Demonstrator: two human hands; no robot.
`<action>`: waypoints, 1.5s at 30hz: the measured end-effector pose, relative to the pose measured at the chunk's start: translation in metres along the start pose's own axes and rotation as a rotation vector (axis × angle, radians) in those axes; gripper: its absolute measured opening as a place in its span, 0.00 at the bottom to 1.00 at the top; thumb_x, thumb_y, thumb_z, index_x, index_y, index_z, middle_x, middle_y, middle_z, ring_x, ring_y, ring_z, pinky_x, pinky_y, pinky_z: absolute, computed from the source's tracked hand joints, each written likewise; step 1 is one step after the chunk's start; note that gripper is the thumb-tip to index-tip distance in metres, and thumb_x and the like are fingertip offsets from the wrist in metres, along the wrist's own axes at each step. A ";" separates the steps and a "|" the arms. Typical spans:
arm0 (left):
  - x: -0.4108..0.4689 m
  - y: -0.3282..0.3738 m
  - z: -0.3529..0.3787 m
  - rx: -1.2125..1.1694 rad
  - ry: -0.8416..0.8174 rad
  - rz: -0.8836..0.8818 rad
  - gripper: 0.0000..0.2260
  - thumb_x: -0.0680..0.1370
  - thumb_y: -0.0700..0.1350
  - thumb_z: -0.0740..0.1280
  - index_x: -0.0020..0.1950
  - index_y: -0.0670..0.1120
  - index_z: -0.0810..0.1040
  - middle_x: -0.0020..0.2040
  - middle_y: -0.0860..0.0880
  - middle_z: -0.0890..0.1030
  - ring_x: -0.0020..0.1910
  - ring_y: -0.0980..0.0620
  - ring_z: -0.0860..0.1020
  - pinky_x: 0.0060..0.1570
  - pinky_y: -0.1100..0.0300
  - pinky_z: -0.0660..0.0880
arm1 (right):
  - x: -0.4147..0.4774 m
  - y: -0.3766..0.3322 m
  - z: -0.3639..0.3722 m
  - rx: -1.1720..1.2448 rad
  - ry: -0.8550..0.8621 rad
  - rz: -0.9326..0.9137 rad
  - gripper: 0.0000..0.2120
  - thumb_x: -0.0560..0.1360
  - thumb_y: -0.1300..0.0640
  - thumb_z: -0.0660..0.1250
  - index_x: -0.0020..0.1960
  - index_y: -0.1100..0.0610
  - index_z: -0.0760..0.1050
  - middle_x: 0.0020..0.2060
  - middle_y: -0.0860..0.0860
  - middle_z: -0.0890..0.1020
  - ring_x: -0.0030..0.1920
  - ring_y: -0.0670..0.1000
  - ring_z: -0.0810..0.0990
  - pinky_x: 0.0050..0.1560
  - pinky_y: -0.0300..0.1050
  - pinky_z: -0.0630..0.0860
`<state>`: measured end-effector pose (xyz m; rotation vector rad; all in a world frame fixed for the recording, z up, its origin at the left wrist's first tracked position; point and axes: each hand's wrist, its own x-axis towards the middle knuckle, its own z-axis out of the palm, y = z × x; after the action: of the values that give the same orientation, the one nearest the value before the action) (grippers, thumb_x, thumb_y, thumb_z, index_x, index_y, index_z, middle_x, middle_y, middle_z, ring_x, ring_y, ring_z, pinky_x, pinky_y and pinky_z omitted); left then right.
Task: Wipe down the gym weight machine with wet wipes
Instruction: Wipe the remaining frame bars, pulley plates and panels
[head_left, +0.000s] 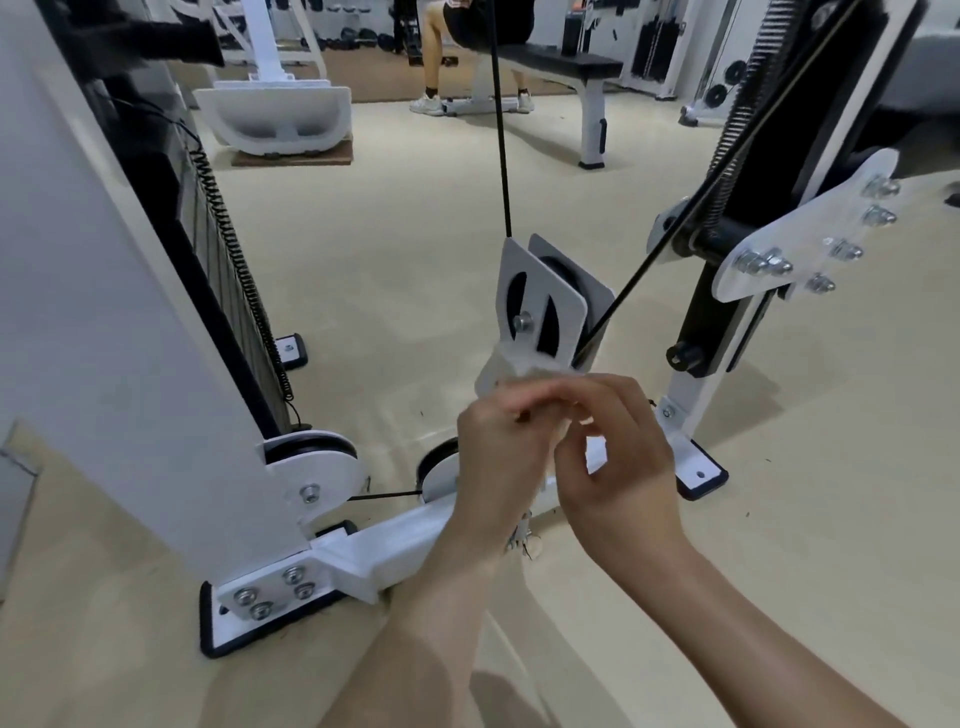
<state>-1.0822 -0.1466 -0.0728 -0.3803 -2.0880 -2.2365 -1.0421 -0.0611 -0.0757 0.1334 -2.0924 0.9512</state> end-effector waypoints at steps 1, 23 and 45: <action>-0.007 -0.008 -0.001 0.082 -0.023 0.022 0.12 0.74 0.34 0.69 0.43 0.51 0.86 0.40 0.54 0.85 0.42 0.57 0.82 0.46 0.57 0.78 | -0.002 0.002 0.000 0.013 -0.001 0.051 0.16 0.71 0.68 0.59 0.54 0.58 0.78 0.50 0.48 0.77 0.49 0.38 0.76 0.46 0.31 0.73; -0.041 -0.052 -0.010 0.523 0.205 -0.071 0.16 0.73 0.42 0.73 0.55 0.55 0.73 0.53 0.58 0.75 0.53 0.57 0.76 0.52 0.59 0.76 | -0.028 0.069 0.001 0.535 -0.122 0.793 0.11 0.78 0.63 0.61 0.45 0.52 0.80 0.40 0.48 0.83 0.43 0.46 0.79 0.50 0.40 0.74; -0.017 -0.028 -0.009 0.811 0.124 -0.072 0.04 0.78 0.46 0.66 0.50 0.48 0.79 0.40 0.57 0.81 0.43 0.57 0.78 0.41 0.67 0.65 | -0.034 0.055 0.025 0.360 -0.169 0.878 0.07 0.78 0.62 0.63 0.50 0.56 0.79 0.35 0.52 0.83 0.36 0.48 0.78 0.45 0.45 0.78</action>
<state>-1.0731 -0.1555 -0.1046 -0.1019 -2.7011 -1.2064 -1.0572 -0.0468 -0.1415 -0.5895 -2.1140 1.8818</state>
